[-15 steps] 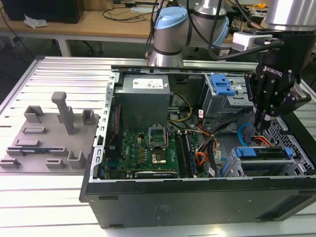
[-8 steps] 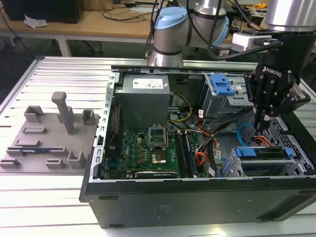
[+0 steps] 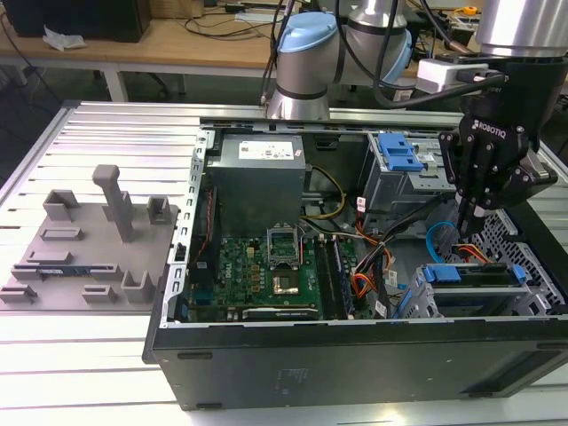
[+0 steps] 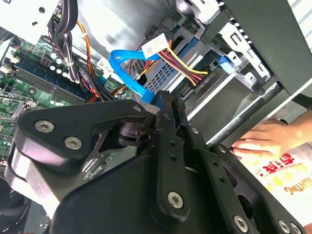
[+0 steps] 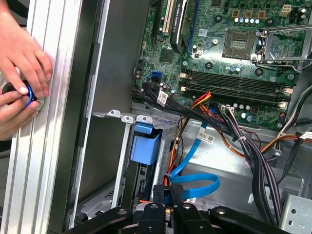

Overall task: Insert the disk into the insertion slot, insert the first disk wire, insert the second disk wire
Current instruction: 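Insert the second disk wire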

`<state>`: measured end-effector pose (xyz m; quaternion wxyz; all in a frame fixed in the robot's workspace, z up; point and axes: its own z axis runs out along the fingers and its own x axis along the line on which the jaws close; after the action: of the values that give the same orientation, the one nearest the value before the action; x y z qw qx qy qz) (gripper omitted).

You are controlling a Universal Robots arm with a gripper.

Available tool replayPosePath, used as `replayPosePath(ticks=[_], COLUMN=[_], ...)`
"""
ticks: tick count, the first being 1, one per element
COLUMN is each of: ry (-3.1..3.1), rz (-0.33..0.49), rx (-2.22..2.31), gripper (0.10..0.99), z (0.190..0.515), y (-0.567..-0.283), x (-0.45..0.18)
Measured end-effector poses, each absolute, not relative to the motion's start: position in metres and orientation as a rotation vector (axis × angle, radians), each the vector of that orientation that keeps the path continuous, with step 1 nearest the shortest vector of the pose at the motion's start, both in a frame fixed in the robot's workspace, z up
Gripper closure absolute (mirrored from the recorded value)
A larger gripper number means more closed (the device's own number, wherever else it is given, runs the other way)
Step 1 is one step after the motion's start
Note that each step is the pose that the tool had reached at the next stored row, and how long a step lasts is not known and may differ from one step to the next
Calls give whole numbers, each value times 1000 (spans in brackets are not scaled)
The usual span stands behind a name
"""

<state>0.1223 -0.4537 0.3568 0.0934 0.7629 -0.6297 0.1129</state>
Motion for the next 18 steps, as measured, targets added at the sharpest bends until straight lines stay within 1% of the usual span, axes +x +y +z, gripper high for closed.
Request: replayPosePath(ticks=[5, 12, 15, 16, 18], ry=[-1904, -1974, -1948, -1927, -1940], rz=[326, 257, 187, 136, 89], rx=[2235, 2251, 2233, 2220, 2238], gripper=[925, 925, 925, 925, 925], z=[357, 357, 357, 356, 356], y=[-454, -455, -457, -457, -459], x=[123, 123, 124, 126, 127])
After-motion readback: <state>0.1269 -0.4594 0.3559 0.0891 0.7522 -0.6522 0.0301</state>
